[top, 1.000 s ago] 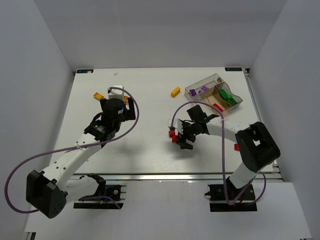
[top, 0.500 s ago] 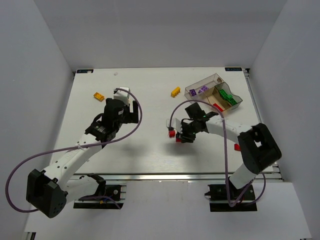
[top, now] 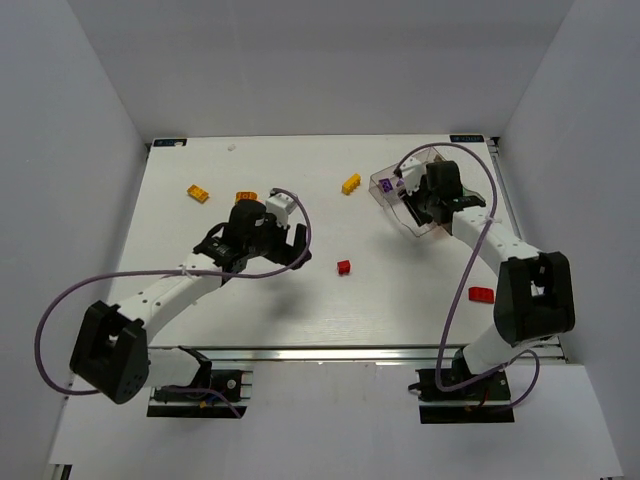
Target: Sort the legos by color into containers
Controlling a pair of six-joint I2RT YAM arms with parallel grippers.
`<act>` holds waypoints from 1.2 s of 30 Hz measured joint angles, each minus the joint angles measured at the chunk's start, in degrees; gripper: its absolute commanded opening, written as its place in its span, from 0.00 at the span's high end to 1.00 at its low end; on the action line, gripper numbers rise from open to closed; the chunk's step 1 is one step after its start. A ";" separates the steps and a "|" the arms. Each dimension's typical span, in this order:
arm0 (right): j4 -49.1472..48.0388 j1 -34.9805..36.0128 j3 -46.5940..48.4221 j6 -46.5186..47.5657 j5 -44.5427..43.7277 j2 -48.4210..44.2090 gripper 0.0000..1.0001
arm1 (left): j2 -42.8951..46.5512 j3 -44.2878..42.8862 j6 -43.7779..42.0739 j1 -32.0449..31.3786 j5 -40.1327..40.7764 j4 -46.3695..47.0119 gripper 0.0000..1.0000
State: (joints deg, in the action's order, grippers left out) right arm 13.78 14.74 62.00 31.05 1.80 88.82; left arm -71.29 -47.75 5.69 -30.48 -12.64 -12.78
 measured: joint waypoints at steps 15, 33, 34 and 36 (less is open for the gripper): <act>-2.60 -6.14 16.55 -8.55 -17.38 18.29 0.66 | -12.87 -4.02 16.79 -1.73 -7.72 5.11 0.02; -1.64 -9.40 9.42 -13.05 -2.69 8.81 0.69 | -38.07 -28.81 31.74 -15.67 16.20 -11.76 0.02; -2.23 -10.03 7.89 -14.47 -0.94 5.97 0.69 | -38.82 -29.73 32.63 -16.39 18.08 -12.81 0.02; -3.19 -11.54 6.60 -17.40 2.73 1.20 0.67 | -40.57 -32.39 34.62 -17.68 21.57 -15.93 0.02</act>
State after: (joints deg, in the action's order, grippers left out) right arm 10.59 3.20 68.60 13.65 4.54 90.02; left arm -111.85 -80.14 40.32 -48.16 8.93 -28.71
